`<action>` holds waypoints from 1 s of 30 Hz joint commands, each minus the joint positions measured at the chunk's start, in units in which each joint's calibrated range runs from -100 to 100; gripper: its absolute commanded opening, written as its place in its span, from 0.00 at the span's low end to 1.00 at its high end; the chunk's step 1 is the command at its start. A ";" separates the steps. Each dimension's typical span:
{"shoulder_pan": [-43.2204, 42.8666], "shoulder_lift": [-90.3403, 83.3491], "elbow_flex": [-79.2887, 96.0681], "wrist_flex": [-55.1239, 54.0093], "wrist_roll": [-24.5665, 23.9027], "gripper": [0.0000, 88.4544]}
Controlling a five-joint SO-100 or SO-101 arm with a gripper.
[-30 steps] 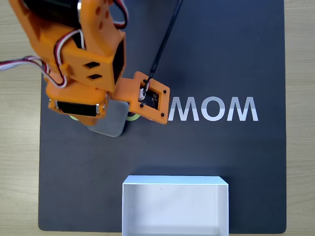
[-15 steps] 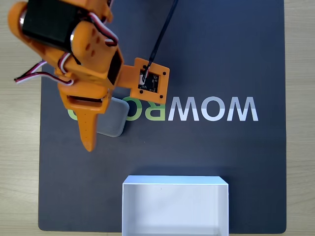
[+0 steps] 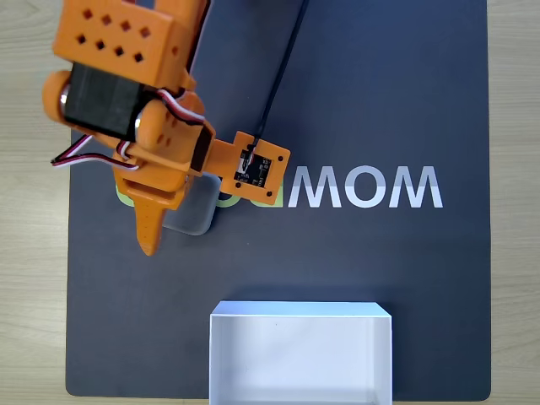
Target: Grab the usb to bin
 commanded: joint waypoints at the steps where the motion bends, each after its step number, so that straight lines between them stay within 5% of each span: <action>1: 0.00 1.30 -4.74 -0.32 -0.18 0.62; 21: -3.20 11.47 -12.05 1.51 -0.08 0.61; 30: -2.52 11.56 -13.32 1.69 -0.24 0.35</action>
